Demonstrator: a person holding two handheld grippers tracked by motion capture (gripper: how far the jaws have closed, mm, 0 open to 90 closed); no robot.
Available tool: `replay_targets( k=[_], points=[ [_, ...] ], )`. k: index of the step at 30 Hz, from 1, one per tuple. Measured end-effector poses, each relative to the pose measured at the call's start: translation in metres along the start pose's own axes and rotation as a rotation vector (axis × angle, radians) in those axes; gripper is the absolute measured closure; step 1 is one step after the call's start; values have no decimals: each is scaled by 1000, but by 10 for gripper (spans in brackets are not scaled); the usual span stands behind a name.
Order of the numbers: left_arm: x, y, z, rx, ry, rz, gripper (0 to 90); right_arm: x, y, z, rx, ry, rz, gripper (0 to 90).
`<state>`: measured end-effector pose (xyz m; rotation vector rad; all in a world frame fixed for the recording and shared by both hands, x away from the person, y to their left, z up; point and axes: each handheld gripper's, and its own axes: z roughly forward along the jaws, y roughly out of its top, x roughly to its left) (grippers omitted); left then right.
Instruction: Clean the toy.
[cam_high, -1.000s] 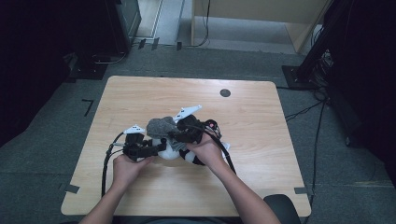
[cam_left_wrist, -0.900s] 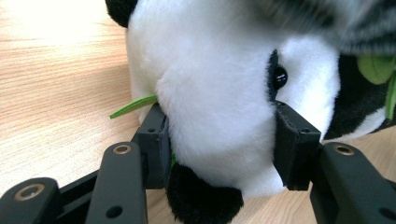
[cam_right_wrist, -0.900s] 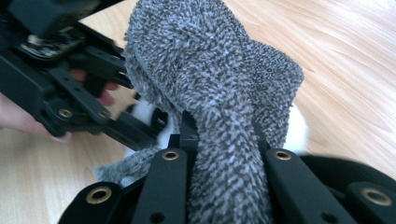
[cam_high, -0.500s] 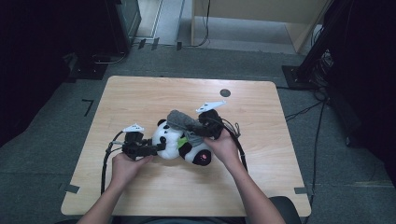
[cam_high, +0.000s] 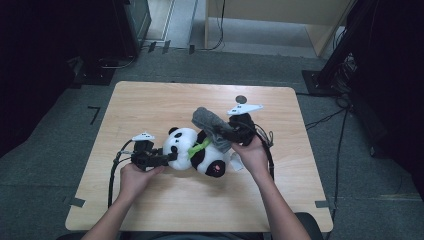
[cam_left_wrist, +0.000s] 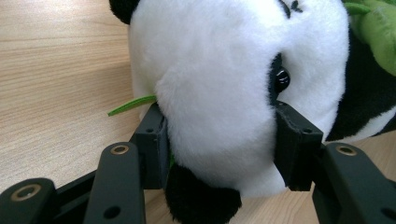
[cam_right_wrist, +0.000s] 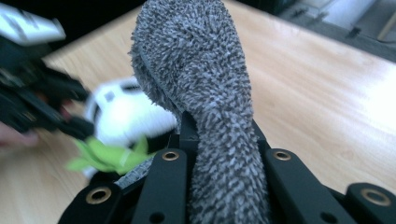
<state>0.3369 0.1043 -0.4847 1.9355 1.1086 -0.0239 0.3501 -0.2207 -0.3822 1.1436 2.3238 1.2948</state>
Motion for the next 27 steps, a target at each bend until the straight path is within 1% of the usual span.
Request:
replay_targets(
  k=[2, 3, 4, 6, 10, 13, 16, 17, 20, 21, 23, 24, 27],
  points=[
    [0, 0, 0, 1, 1, 2, 459, -3, 3, -10, -29, -11, -2, 783],
    [0, 0, 0, 1, 1, 2, 459, -3, 3, -10, -29, -11, -2, 783],
    [-1, 0, -1, 1, 1, 8, 458, -7, 3, -18, -60, -10, 12, 783],
    [0, 0, -1, 0, -3, 6, 455, -12, 3, -26, -76, -21, 27, 783],
    [1, 2, 0, -7, 6, -4, 455, -21, -1, -41, -101, -46, 57, 782],
    [2, 3, 1, -12, 7, -15, 456, -24, -5, -45, -99, -59, 66, 781],
    [3, 4, 1, -9, 1, -22, 456, -23, -11, -39, -77, -56, 65, 780],
    [3, 4, 1, -9, 1, -21, 455, -21, -13, -34, -61, -50, 67, 780],
    [3, 5, 1, -3, -4, -19, 452, -17, -22, -17, 9, -64, 44, 778],
    [3, 5, 1, -5, -7, -24, 451, -18, -26, -13, 20, -60, 55, 778],
    [4, 5, 2, -7, -14, -33, 451, -23, -34, -5, 18, -54, 75, 777],
    [5, 6, 2, -7, -17, -35, 451, -25, -37, -4, 12, -63, 80, 777],
    [6, 8, 2, 8, -26, -30, 451, -33, -45, -8, -4, -66, 110, 776]
  ],
)
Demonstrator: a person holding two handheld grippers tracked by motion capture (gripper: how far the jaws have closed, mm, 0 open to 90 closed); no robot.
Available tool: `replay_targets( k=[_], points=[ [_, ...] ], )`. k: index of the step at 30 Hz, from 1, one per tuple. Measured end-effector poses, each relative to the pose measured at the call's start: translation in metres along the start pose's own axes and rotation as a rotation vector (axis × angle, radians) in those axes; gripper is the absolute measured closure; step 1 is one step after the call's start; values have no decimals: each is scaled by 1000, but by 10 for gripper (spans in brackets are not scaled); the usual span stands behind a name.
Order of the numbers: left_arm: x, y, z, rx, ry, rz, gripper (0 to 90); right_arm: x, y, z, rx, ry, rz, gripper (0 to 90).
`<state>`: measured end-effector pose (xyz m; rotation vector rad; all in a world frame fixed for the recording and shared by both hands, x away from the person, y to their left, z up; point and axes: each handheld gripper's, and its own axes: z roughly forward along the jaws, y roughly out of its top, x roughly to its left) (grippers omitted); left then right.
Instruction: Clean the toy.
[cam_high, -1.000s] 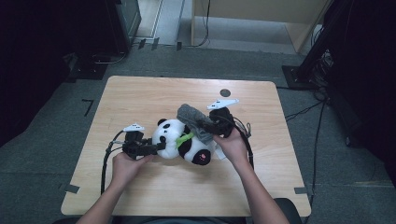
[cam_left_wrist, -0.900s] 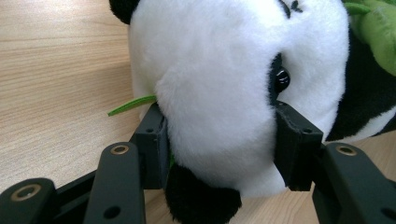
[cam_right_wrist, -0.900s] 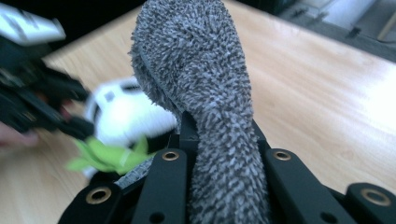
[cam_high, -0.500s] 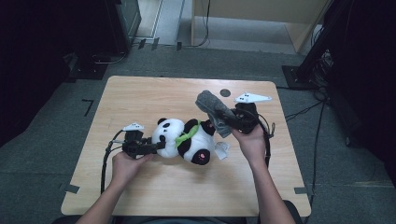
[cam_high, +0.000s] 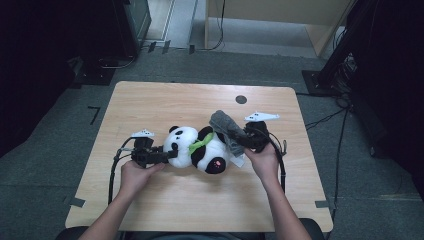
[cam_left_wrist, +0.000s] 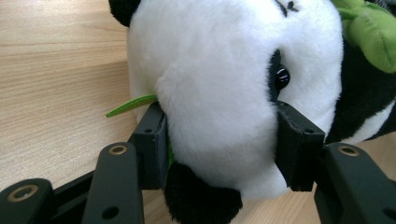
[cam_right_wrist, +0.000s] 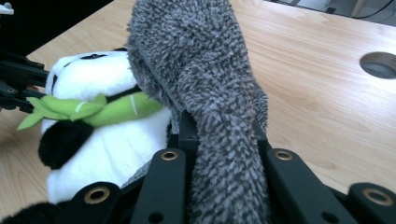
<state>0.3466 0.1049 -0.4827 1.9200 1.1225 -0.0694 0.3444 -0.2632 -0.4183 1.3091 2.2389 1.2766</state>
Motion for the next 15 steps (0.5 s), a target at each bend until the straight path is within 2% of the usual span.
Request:
replay_targets(
  k=[5, 9, 15],
  points=[
    [-1, 1, 0, 8, 6, 20, 450, -9, -14, -6, -28, -19, 22, 776],
    [-1, 1, 0, 8, 6, 26, 447, -11, -21, -8, -42, -36, 23, 775],
    [0, 0, 0, 5, -1, 37, 441, -20, -26, -9, -10, -48, 69, 775]
  ],
)
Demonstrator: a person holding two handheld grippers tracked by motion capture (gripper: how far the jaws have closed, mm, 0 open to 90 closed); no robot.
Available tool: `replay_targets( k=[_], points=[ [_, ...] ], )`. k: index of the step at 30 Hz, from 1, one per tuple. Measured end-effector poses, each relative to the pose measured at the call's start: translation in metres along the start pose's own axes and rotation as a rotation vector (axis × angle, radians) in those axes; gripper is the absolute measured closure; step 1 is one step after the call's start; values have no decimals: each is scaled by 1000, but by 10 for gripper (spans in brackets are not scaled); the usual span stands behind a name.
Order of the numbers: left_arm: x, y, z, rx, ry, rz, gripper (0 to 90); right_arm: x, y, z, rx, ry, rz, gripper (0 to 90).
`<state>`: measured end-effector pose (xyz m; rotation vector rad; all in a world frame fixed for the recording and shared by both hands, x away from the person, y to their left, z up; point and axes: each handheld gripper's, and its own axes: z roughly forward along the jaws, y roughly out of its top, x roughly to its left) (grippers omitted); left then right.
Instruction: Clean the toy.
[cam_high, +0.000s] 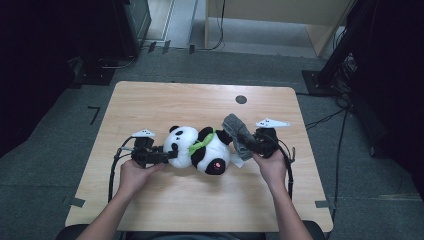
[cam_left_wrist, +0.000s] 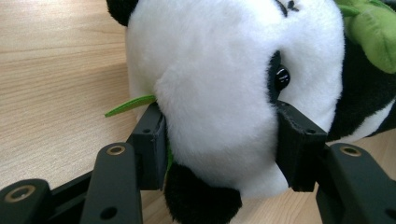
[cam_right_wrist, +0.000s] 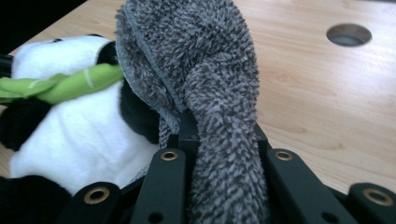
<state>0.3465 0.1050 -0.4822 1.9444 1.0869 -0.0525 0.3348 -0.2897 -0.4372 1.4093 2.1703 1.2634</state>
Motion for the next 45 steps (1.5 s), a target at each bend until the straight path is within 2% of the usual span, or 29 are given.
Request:
replay_targets(
  k=[2, 5, 10, 15, 22, 25, 27, 31, 35, 40, 45],
  points=[
    [0, -1, 0, -2, -1, -3, 440, -6, 0, -1, 7, -2, 23, 775],
    [0, -1, 0, -3, -1, -2, 439, -13, 0, -4, 25, -32, 38, 776],
    [1, -2, 0, -6, -1, 0, 437, -14, 9, -14, -35, -24, 57, 775],
    [-1, -3, -1, -9, 2, 9, 429, 1, 22, -18, -65, 4, 13, 775],
    [0, -5, 0, -20, 1, 11, 429, 31, 35, -18, -73, 57, -63, 774],
    [0, -5, 0, -22, 1, 12, 429, 41, 33, -11, -46, 77, -92, 773],
    [0, -5, 0, -24, -3, 7, 431, 43, 28, -2, -14, 83, -97, 771],
    [1, -3, 1, -25, -4, 0, 434, 36, 19, 8, -1, 59, -102, 772],
    [1, -2, 2, -25, -8, -7, 437, 21, 15, 9, 7, 62, -37, 774],
    [2, -2, 1, -23, -9, -13, 435, 14, 11, 9, 27, 52, -29, 773],
    [2, -2, 1, -24, -5, -14, 435, -2, 0, 10, 61, 35, 30, 775]
  ],
)
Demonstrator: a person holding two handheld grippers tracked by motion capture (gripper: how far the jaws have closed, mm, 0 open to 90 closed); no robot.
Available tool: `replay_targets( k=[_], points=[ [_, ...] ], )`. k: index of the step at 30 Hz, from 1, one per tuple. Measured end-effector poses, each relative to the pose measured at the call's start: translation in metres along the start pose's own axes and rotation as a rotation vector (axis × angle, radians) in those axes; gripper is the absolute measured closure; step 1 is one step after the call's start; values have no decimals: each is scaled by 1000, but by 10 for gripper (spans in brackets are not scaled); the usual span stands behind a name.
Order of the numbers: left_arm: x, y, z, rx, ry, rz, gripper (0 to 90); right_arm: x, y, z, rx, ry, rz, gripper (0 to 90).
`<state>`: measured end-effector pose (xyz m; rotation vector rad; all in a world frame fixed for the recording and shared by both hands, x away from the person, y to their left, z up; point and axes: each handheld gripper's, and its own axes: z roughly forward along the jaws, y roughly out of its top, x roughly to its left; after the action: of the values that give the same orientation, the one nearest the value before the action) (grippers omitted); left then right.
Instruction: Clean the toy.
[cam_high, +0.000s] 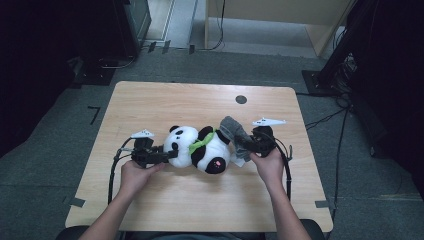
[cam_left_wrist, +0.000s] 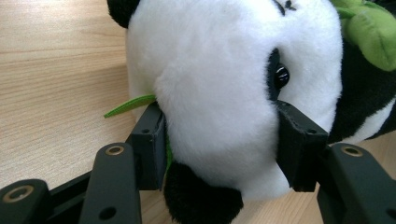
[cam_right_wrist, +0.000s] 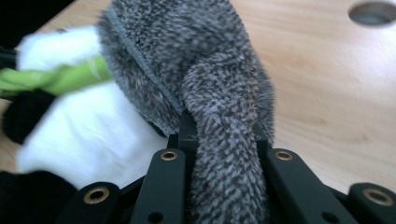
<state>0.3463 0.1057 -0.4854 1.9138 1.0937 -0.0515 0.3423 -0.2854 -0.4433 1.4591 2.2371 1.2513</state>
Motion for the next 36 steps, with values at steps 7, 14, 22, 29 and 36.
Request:
replay_targets(
  k=[7, 14, 22, 29, 36],
  points=[
    [-1, 0, 0, 6, 4, 9, 436, -10, 4, -20, -25, -54, 13, 777],
    [-1, 0, 0, 3, 6, 7, 435, -2, 15, -42, -102, -44, -3, 777],
    [0, 1, 1, 3, 6, 7, 435, 39, 27, -42, -133, 31, -127, 777],
    [0, 1, 2, 0, 4, 14, 435, 68, 24, -12, -66, 136, -182, 777],
    [1, 0, 2, -2, -2, 27, 438, 81, 13, 16, 18, 143, -252, 777]
  ],
)
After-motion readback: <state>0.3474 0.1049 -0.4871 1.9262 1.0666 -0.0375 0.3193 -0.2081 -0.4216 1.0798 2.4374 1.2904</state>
